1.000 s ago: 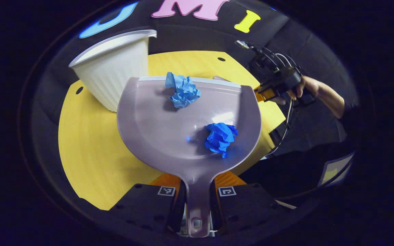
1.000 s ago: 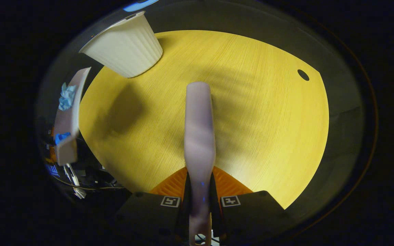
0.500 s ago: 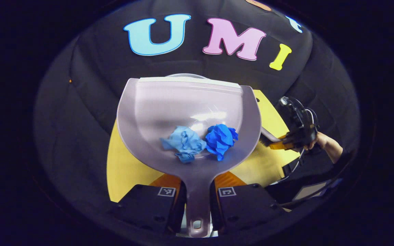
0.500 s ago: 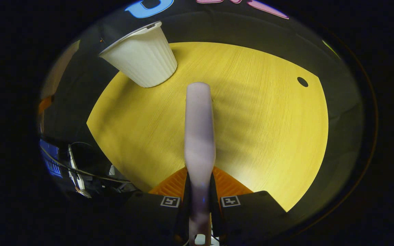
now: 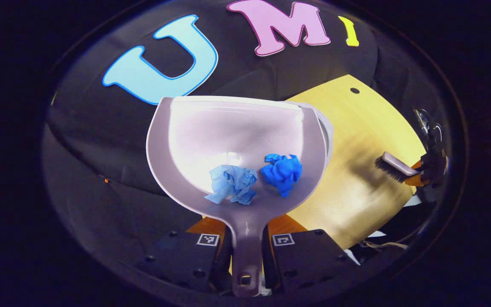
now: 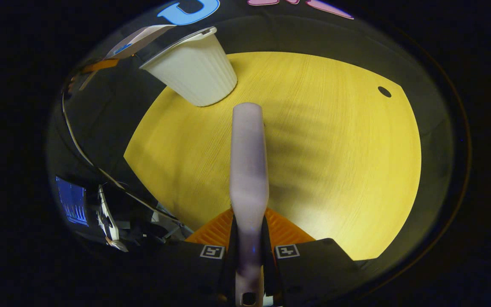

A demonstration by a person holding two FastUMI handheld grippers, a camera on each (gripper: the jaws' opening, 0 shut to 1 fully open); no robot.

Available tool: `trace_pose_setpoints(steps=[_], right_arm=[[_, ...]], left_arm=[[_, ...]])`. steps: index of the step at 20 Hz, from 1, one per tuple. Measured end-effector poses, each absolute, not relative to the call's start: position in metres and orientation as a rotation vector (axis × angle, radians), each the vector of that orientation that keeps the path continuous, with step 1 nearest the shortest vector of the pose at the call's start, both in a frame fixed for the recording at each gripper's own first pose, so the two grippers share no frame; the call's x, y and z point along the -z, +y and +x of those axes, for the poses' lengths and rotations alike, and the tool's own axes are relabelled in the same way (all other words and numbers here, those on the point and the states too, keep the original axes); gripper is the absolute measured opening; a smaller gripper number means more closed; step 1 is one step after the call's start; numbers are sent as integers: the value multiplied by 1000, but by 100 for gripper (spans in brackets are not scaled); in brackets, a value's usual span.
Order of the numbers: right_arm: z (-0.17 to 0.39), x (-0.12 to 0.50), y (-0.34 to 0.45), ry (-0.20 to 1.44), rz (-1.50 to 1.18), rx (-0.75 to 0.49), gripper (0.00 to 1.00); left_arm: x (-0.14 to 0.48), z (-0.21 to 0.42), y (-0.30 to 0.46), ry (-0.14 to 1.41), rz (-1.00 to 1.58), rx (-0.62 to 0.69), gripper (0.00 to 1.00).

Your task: Pick up the small broom and dustpan from the desktop, sweep the trash into the dustpan with the broom, and then empty the trash into the garbage bin.

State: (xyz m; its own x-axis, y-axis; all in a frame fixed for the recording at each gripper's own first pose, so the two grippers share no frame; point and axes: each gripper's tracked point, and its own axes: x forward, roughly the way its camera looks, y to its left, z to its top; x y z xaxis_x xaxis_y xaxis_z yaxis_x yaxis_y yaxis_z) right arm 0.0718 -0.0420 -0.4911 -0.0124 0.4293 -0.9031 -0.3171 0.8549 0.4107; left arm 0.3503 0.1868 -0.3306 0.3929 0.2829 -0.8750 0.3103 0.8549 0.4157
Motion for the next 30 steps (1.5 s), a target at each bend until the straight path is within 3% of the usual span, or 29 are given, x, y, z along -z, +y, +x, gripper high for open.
trace_pose_setpoints(steps=[9,12,20,26,30], right_arm=[[59,511,-47,1475,97,-570,29],[56,512,-49,1477,124,-553,29],[64,510,-64,1465,128,-492,29],[70,500,-82,1446,97,-456,29],[85,495,-95,1421,58,-429,29]], left_arm=[[311,383,196,1250,1241,18,29],[309,385,194,1248,1330,29,29],[314,384,191,1151,1193,-17,29],[347,396,181,931,836,-44,29],[397,408,131,799,494,11,29]])
